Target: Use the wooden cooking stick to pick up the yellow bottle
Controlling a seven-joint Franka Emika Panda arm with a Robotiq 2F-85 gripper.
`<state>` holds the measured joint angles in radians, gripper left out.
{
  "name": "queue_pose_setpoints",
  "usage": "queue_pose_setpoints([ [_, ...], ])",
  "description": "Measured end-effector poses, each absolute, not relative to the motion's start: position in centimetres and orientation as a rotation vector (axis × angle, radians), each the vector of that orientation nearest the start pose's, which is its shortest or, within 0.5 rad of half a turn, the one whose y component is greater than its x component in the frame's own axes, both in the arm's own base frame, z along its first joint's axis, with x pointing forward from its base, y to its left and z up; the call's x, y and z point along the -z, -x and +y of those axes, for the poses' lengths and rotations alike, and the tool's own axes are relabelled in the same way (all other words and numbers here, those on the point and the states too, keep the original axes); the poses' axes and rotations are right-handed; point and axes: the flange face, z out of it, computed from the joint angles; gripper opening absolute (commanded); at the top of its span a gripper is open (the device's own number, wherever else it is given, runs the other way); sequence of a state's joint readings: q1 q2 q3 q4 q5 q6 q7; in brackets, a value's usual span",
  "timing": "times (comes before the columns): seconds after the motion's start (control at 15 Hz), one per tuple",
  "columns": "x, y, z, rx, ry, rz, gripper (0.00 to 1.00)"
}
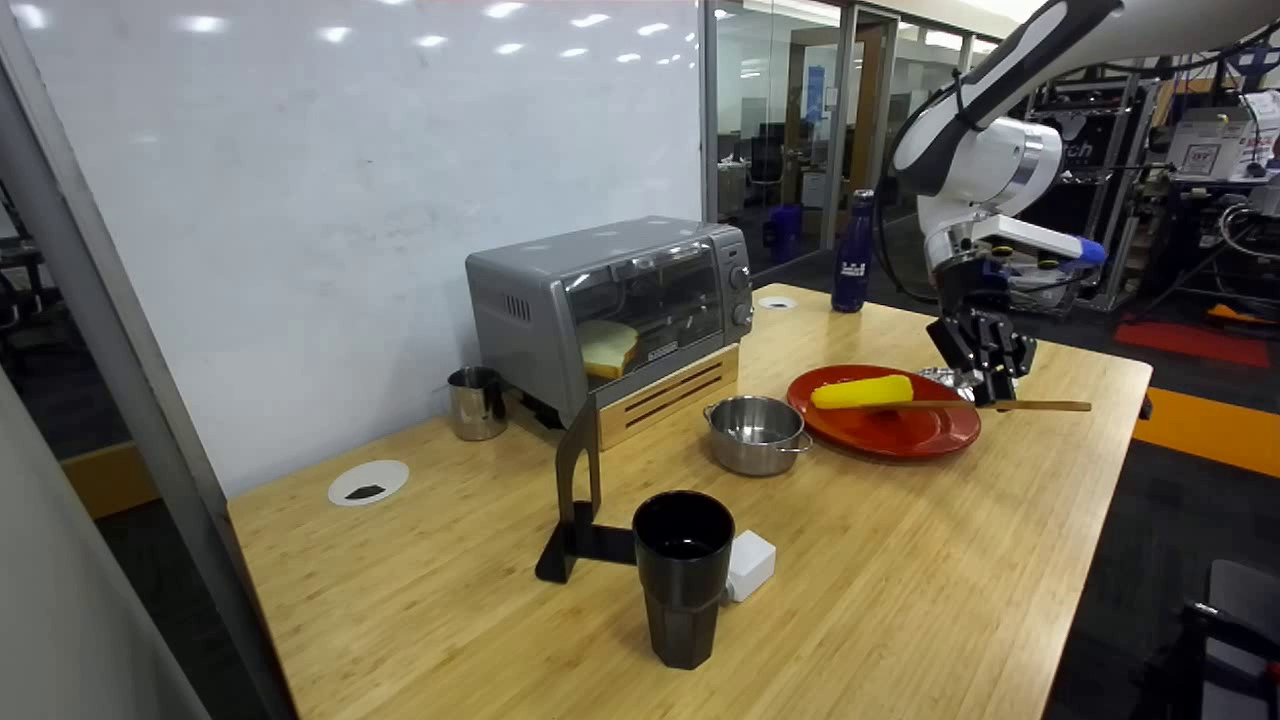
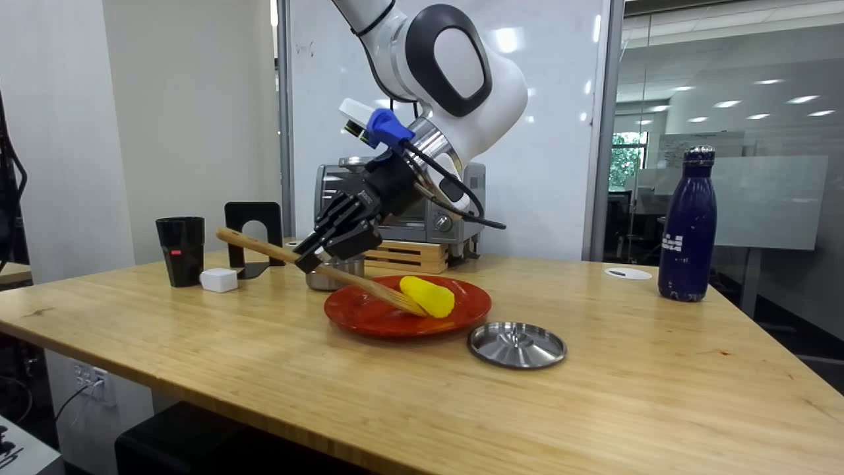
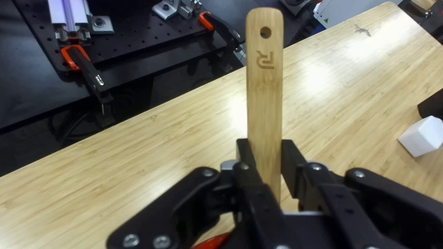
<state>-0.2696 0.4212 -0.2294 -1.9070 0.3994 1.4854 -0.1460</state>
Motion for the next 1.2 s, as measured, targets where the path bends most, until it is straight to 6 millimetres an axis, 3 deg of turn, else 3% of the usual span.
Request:
queue_pose_setpoints([
  [0.8,-25.1,-49.7,-22.3,-1.046,2.601,0.512,0.06],
  [1.0,-24.9,-50.6,-21.4,-1.099,2.672,0.438,0.06],
  [1.2,-25.3,-52.1,-18.8,-1.12,2.746,0.306,0.06],
])
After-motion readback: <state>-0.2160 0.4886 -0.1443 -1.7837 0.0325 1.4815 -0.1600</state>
